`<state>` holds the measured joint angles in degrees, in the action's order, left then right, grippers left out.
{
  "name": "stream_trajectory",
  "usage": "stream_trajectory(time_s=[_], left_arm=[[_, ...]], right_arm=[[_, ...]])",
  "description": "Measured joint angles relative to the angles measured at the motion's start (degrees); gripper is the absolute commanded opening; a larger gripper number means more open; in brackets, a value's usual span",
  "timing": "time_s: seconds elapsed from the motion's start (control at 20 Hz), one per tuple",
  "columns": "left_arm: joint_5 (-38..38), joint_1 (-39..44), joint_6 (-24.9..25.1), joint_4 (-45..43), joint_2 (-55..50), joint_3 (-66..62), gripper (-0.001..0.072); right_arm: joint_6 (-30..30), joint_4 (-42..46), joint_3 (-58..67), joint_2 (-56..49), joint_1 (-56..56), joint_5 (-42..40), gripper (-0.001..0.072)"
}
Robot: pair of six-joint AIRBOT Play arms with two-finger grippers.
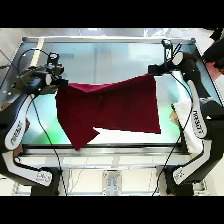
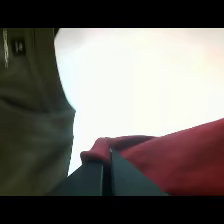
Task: Fold the shirts.
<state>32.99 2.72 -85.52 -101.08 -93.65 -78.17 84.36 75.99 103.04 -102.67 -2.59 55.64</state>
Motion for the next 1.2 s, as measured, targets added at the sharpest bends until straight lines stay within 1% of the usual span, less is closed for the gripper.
stream_trajectory(time_s=[0.05,0.1,0.2,0.3,0.35,0.45,0.55,0.65,0.75,0.85,0.95,1.0,1.05,1.1,1.2], left_arm=[[-3.0,0.2,-0.8,-0.5,-1.4,-0.4,0.054],[-5.3,0.2,-1.4,-0.8,-2.1,-0.9,0.07],[-8.0,0.3,-2.3,-1.2,-1.6,-1.5,0.0695],[-8.3,-0.1,-2.6,-1.7,1.9,-1.9,0.0695],[-7.2,-0.5,-2.7,-1.9,4.4,-1.9,0.0695],[-2.9,-2.3,-2.6,-2.1,10.9,-2.0,0.0695],[2.0,-5.5,-1.6,-2.3,17.4,-0.5,0.0694],[6.1,-10.8,-1.7,-1.6,24.9,4.7,0.0694],[8.9,-16.7,-2.4,2.6,32.8,14.1,0.0695],[10.2,-22.4,-3.0,8.5,39.6,24.4,0.0694],[11.3,-27.5,-4.2,15.0,44.2,32.9,0.0693],[13.2,-29.6,-4.3,18.4,44.9,35.7,0.0692],[15.2,-31.6,-3.3,22.2,44.9,37.6,0.0692],[17.5,-33.7,-0.9,27.0,43.8,39.1,0.0693],[23.1,-37.0,5.6,37.5,38.9,41.0,0.0694]], right_arm=[[0.2,-1.6,0.2,-1.1,-0.2,-3.0,0.0464],[0.3,-3.1,0.9,-1.9,-0.3,-5.2,0.0504],[0.4,-4.9,3.6,-2.4,-0.2,-6.5,0.0504],[0.5,-4.6,8.2,-1.9,0.7,-2.6,0.0503],[0.5,-3.4,10.4,-1.0,1.5,0.5,0.0501],[-0.2,0.0,13.1,2.8,4.0,8.5,0.0413],[-2.8,2.8,12.9,8.5,7.6,17.0,0.0405],[-5.4,4.5,9.4,15.1,12.6,24.1,0.0406],[-7.3,3.1,2.6,22.3,18.2,27.7,0.0406],[-10.1,-1.6,-8.2,29.7,23.4,28.9,0.0408],[-12.6,-6.4,-21.6,37.3,27.7,26.9,0.0408],[-13.6,-8.6,-28.7,40.8,29.4,24.8,0.0408],[-14.3,-10.4,-34.8,43.7,30.5,22.9,0.0408],[-14.9,-12.3,-40.6,46.3,31.3,20.5,0.0408],[-15.9,-15.6,-48.9,49.6,32.4,17.0,0.0408]])
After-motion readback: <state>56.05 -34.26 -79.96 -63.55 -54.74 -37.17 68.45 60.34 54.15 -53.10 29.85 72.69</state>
